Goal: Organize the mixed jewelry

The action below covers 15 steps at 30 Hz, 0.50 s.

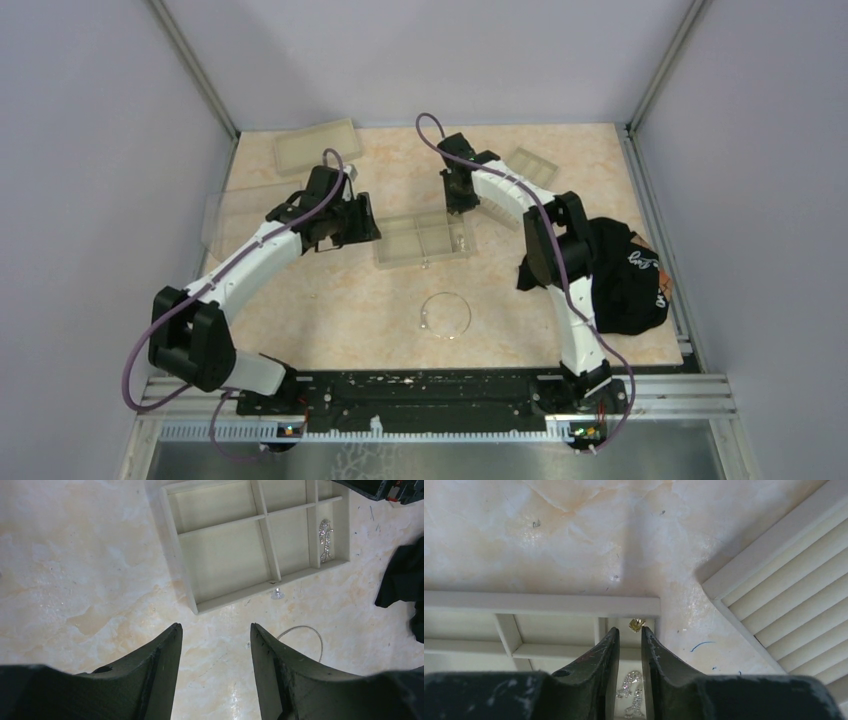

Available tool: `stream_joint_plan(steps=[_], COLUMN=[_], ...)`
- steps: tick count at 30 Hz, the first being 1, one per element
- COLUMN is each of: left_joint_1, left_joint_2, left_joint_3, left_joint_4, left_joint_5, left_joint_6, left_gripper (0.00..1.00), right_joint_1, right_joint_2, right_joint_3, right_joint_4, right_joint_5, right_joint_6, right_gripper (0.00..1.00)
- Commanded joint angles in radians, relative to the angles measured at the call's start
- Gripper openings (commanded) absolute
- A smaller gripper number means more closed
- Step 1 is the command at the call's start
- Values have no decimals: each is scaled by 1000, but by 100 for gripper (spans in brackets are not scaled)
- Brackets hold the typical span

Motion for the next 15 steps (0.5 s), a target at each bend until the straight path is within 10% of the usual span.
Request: stream_joint_plan(steps=[1,15], left_joint_1=[3,8], left_joint_2=[-39,-113], left_joint_3=[-14,-89], left_joint_4=[5,-167], left_joint_5=[3,-218], left_joint_6=[-15,-91], left_gripper=[60,61], right_joint_1=[2,14], right_joint_2=[-73,-290], right_joint_3=[39,-40], right_joint_4=[33,65], right_joint_5=[-3,39], right_joint_6=[9,24], right_gripper=[25,26])
